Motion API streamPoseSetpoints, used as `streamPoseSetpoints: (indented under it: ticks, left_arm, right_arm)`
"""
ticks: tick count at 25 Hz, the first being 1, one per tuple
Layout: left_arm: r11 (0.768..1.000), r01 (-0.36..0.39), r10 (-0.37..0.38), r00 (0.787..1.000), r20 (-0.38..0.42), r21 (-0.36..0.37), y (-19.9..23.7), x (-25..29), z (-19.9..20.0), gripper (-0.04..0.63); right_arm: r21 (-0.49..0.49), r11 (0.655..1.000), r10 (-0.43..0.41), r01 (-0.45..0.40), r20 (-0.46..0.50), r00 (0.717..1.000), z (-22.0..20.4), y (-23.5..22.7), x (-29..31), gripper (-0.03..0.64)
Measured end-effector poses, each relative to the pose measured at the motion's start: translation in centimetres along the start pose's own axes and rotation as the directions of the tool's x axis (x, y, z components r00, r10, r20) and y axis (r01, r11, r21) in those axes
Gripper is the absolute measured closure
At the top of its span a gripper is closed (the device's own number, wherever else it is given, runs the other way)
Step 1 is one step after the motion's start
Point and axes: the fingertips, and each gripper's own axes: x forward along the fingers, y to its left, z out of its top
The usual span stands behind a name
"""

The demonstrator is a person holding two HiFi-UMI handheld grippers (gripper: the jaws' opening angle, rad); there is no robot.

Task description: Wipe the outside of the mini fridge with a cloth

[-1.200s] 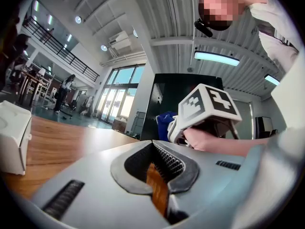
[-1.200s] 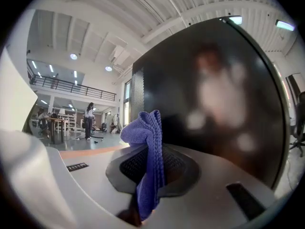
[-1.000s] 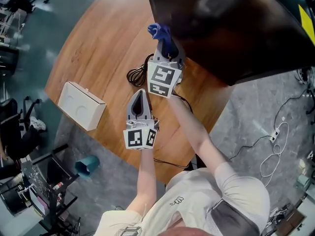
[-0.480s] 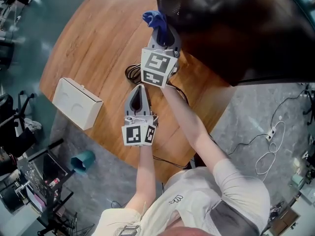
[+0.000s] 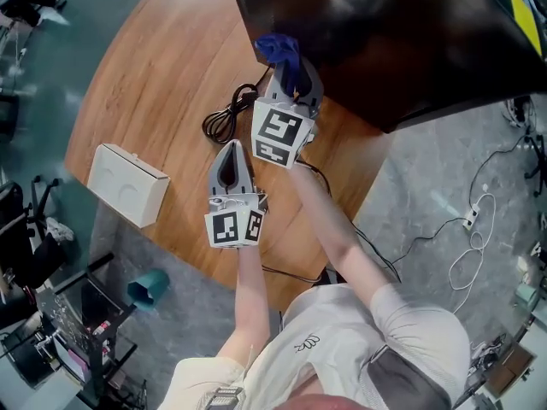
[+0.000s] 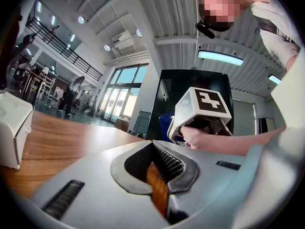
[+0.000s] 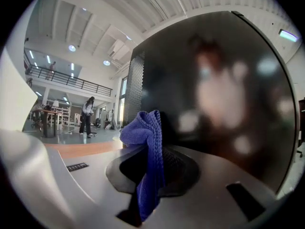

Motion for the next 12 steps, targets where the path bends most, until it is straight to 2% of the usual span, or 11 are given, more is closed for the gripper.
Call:
streamPoseSetpoints:
  ticks: [12]
  left_arm:
    - [0.994,0.111,-0.111,0.994,0.0,-0.012,-6.8,-0.1,0.2,0.591]
  right_arm:
    - [-0.058,0.99,-0.126,0.127,0.005,0.992,0.2,-9.4,-6.6,0.555]
